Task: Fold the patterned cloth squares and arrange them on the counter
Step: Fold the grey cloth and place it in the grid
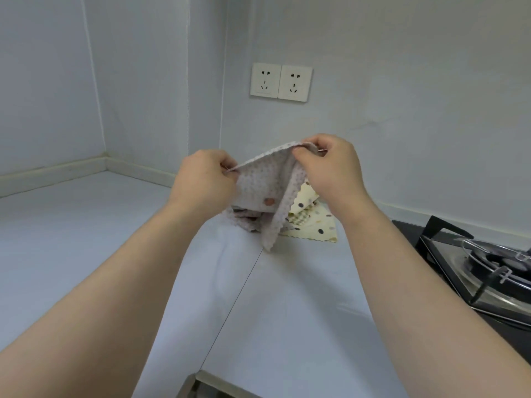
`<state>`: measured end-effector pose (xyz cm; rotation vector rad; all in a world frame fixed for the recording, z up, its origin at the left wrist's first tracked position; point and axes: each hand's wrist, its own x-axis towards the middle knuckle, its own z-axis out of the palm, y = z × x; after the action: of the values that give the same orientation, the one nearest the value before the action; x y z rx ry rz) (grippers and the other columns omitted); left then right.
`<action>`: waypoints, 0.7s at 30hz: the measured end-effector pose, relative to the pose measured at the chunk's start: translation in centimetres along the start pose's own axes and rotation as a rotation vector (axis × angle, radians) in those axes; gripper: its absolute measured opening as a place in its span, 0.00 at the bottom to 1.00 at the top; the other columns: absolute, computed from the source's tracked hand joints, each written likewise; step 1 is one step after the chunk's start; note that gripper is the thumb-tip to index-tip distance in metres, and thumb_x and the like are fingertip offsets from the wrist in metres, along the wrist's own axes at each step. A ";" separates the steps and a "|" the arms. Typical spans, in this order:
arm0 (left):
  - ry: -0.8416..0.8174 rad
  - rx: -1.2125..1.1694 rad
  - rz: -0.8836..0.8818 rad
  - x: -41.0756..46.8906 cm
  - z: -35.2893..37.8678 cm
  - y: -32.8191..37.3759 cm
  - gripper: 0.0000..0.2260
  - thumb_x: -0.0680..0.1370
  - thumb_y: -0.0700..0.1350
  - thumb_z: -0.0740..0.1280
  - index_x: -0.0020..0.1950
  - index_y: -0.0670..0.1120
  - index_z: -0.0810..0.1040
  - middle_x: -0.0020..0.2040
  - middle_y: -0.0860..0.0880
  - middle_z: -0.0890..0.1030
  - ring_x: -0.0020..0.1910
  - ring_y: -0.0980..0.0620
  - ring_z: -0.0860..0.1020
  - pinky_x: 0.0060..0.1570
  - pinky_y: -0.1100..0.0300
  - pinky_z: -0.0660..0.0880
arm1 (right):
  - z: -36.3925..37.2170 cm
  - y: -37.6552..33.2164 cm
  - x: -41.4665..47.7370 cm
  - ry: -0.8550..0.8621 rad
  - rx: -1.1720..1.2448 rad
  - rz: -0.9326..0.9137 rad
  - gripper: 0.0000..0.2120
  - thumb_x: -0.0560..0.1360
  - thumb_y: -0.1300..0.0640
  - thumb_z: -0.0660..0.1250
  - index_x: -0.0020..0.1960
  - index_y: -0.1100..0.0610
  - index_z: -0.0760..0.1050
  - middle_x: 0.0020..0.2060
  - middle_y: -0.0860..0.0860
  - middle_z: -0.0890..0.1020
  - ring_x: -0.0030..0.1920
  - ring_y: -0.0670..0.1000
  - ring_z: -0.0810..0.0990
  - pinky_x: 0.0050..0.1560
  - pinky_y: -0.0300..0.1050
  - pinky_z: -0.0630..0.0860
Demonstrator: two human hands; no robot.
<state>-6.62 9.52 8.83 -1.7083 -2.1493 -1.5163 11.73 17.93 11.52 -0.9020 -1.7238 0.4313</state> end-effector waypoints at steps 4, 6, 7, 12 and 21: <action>0.033 0.009 -0.045 0.1 -0.4 -0.6 0.06 0.80 0.44 0.66 0.48 0.47 0.83 0.37 0.51 0.81 0.37 0.52 0.78 0.33 0.60 0.69 | -0.5 0.8 0.1 -0.025 0.054 0.084 0.10 0.77 0.55 0.70 0.45 0.62 0.81 0.31 0.50 0.76 0.32 0.47 0.72 0.35 0.42 0.70; 0.033 0.014 -0.050 0.1 -0.5 -0.3 0.07 0.81 0.44 0.65 0.50 0.45 0.82 0.40 0.49 0.81 0.42 0.45 0.78 0.38 0.57 0.69 | -1.0 0.9 0.2 -0.014 0.062 0.101 0.12 0.77 0.54 0.70 0.45 0.64 0.79 0.31 0.50 0.74 0.31 0.49 0.70 0.34 0.43 0.68; 0.040 0.012 -0.046 0.0 -0.5 0.0 0.07 0.82 0.45 0.64 0.50 0.45 0.80 0.40 0.48 0.80 0.42 0.45 0.77 0.39 0.57 0.69 | -1.2 0.8 0.3 -0.004 0.079 0.114 0.13 0.78 0.54 0.70 0.45 0.65 0.78 0.32 0.51 0.73 0.31 0.49 0.70 0.32 0.44 0.68; 0.101 -0.143 0.084 -0.8 -1.1 3.3 0.05 0.83 0.48 0.63 0.50 0.50 0.76 0.37 0.55 0.74 0.34 0.56 0.73 0.32 0.62 0.67 | -2.4 -0.4 0.8 0.080 0.244 0.187 0.11 0.77 0.53 0.67 0.46 0.62 0.76 0.36 0.54 0.75 0.34 0.51 0.74 0.28 0.44 0.70; 0.165 -0.429 0.018 -1.4 -2.1 6.1 0.09 0.82 0.50 0.66 0.49 0.46 0.80 0.44 0.48 0.83 0.43 0.50 0.80 0.45 0.55 0.78 | -3.4 -1.5 0.9 0.077 0.395 0.124 0.09 0.77 0.54 0.72 0.47 0.60 0.82 0.46 0.57 0.86 0.49 0.58 0.86 0.54 0.58 0.81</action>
<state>-2.59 6.72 13.29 -1.6178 -1.8186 -2.1498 14.23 17.16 14.32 -0.7279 -1.4481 0.7782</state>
